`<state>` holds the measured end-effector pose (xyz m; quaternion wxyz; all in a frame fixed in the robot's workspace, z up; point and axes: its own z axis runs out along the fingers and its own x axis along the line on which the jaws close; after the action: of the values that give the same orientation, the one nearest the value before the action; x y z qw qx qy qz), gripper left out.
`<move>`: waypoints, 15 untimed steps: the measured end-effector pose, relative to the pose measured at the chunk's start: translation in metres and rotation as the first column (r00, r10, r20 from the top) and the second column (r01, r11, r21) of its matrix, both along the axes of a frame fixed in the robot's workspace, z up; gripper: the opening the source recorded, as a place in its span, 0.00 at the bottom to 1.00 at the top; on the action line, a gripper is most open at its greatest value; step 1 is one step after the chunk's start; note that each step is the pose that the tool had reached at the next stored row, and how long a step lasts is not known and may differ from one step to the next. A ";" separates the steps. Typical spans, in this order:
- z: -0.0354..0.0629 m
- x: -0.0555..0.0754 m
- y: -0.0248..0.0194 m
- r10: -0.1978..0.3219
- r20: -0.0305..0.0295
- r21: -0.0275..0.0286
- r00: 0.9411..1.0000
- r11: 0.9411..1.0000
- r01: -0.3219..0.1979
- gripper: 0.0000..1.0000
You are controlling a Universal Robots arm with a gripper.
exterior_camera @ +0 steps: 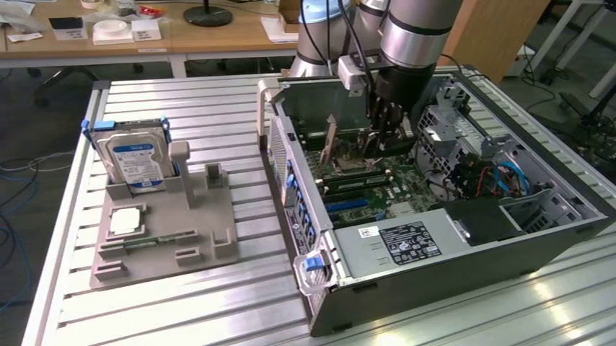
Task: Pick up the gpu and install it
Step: 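Insert the gpu into the slot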
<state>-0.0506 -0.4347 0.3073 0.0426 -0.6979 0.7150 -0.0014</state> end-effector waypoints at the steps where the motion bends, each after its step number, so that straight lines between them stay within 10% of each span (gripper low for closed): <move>1: -0.0018 -0.001 0.0000 -0.001 0.000 0.000 1.000 1.000 0.001 0.28; 15: -0.0151 -0.006 -0.0018 -0.003 0.002 0.000 1.000 1.000 0.003 0.28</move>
<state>-0.0565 -0.4365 0.2923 0.0434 -0.6968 0.7160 -0.0022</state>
